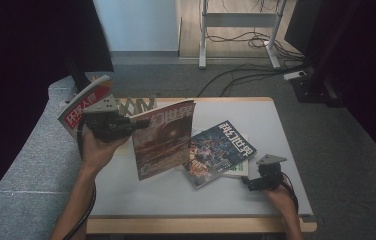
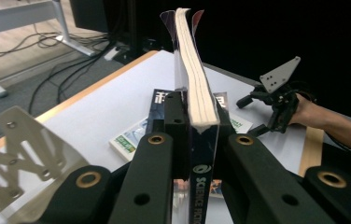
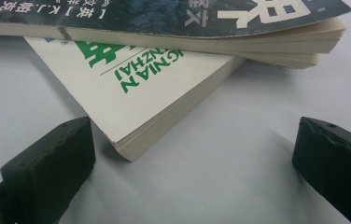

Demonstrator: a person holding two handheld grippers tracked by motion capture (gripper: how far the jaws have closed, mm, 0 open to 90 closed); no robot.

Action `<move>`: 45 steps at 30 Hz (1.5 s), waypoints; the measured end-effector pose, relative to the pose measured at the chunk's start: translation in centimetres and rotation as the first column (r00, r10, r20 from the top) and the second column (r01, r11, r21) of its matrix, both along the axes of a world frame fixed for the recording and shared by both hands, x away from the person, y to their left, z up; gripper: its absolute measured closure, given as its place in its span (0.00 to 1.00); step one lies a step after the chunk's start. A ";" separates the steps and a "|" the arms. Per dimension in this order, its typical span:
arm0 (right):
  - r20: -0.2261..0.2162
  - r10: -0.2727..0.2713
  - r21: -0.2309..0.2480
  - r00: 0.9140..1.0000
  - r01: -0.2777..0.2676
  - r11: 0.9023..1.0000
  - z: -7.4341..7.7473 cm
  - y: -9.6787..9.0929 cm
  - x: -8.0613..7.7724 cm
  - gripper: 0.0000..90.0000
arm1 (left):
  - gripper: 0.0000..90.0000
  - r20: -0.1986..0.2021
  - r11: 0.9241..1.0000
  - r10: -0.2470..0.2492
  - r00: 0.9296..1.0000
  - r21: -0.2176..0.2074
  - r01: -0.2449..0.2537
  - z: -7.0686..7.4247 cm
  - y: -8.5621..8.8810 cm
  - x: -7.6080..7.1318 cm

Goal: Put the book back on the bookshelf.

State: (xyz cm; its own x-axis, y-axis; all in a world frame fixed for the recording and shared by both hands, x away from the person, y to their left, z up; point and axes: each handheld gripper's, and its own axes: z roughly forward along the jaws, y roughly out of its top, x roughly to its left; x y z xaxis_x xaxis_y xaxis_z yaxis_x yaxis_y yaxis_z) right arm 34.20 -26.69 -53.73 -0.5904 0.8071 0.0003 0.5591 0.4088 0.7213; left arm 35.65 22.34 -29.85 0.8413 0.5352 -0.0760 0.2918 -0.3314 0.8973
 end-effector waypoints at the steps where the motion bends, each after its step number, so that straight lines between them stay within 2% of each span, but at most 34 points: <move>1: -0.001 0.000 -0.001 1.000 0.000 1.000 0.0 0.0 0.0 0.00 | 0.94 0.005 1.000 0.006 1.000 0.009 -0.006 0.1 0.2 -0.1; 7: -0.001 0.001 -0.001 1.000 -0.001 1.000 0.0 0.0 0.0 0.00 | 0.94 0.013 0.999 0.049 0.999 0.012 -0.050 0.6 1.4 -0.4; 14: 0.000 -0.001 0.000 1.000 0.001 1.000 0.0 0.0 0.0 0.00 | 0.94 0.016 0.995 0.097 0.995 -0.009 -0.097 0.8 3.6 -0.9; 24: 0.000 -0.001 0.000 1.000 0.001 1.000 0.0 0.0 0.0 0.00 | 0.94 0.049 0.981 0.194 0.980 0.019 -0.195 1.5 6.8 -2.3; 31: 0.000 -0.001 0.000 1.000 0.001 1.000 0.0 0.0 0.0 0.00 | 0.94 0.045 0.972 0.234 0.971 0.021 -0.235 1.4 8.6 -2.8; 45: 0.000 -0.001 0.000 1.000 0.001 1.000 0.0 0.0 0.0 0.00 | 0.94 0.056 0.933 0.351 0.935 0.060 -0.354 0.9 11.4 -3.3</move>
